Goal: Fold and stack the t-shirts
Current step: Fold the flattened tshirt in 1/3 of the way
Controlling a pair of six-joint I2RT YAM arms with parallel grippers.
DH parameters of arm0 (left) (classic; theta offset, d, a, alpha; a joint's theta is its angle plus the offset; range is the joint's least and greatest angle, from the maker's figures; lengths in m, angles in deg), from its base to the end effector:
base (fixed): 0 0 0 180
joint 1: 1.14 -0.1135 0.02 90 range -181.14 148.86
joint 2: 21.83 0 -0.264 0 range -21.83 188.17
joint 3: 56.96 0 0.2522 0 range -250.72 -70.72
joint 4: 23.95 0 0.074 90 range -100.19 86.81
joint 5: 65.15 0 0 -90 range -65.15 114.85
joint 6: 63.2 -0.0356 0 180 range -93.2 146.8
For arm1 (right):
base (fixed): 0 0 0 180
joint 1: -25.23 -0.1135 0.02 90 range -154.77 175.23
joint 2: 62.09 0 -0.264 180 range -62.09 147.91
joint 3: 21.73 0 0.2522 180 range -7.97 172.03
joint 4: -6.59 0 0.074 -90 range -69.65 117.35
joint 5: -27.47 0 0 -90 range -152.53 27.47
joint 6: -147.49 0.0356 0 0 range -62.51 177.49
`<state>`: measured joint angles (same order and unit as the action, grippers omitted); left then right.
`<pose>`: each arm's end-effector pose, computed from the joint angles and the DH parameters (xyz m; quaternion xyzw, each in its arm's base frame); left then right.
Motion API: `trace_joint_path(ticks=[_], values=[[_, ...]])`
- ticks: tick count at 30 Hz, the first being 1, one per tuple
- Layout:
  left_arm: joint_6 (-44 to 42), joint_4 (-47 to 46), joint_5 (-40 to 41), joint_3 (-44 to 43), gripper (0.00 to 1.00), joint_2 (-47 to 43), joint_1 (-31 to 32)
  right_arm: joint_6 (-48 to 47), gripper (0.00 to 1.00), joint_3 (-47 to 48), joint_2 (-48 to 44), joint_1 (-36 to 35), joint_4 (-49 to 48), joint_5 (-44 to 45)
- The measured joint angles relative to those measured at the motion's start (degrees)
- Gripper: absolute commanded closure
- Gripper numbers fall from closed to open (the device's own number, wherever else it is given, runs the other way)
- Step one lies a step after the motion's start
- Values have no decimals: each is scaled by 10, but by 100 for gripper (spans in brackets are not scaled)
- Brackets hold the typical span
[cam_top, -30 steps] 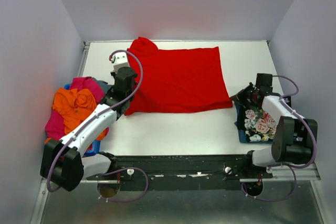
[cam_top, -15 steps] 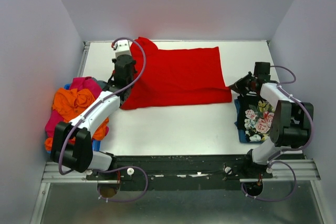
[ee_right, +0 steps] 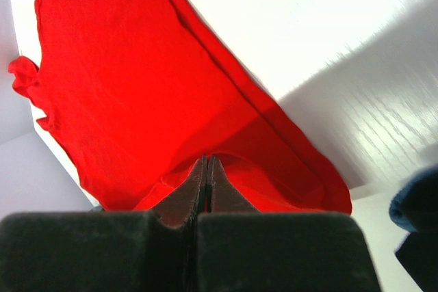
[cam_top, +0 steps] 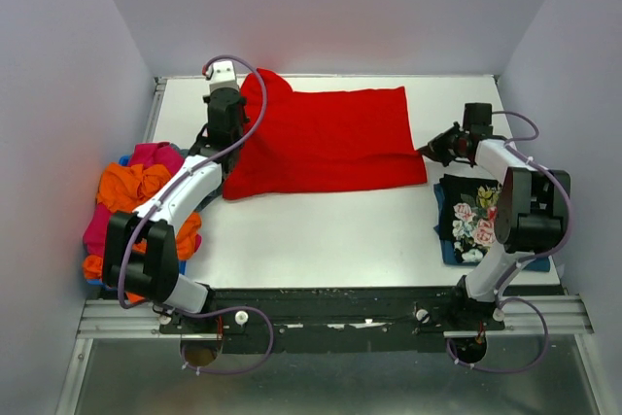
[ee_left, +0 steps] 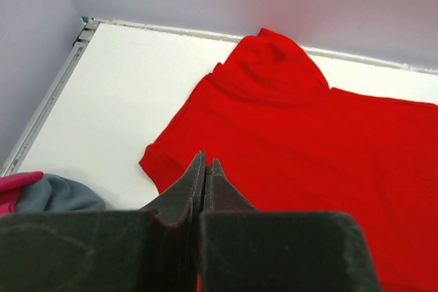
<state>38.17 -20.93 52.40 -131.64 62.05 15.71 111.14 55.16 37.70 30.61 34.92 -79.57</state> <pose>0.3340 -0.0840 0.3133 -0.1132 0.7622 0.0311 0.6366 0.3642 -0.0238 0.1913 0.4168 0.8361 0.2618 0.2424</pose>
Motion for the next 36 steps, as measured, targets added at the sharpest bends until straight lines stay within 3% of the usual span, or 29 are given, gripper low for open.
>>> trace_joint_path(ticks=[20,22,23,24,30,36], values=[[-18,-9,-18,-43,100,63,-21,10,99,85,76,-9,12,9],[-18,-14,-22,-45,100,76,-22,10,86,86,79,-8,16,11],[-18,-16,-24,-49,100,83,-23,10,59,87,82,-8,17,11],[-19,-18,-27,-56,100,95,-24,10,47,88,85,-8,17,11],[-22,-35,-48,-112,100,173,-25,-2,44,70,71,-9,14,23],[-22,-40,-60,-150,100,232,-25,-19,49,2,-15,-17,24,63]])
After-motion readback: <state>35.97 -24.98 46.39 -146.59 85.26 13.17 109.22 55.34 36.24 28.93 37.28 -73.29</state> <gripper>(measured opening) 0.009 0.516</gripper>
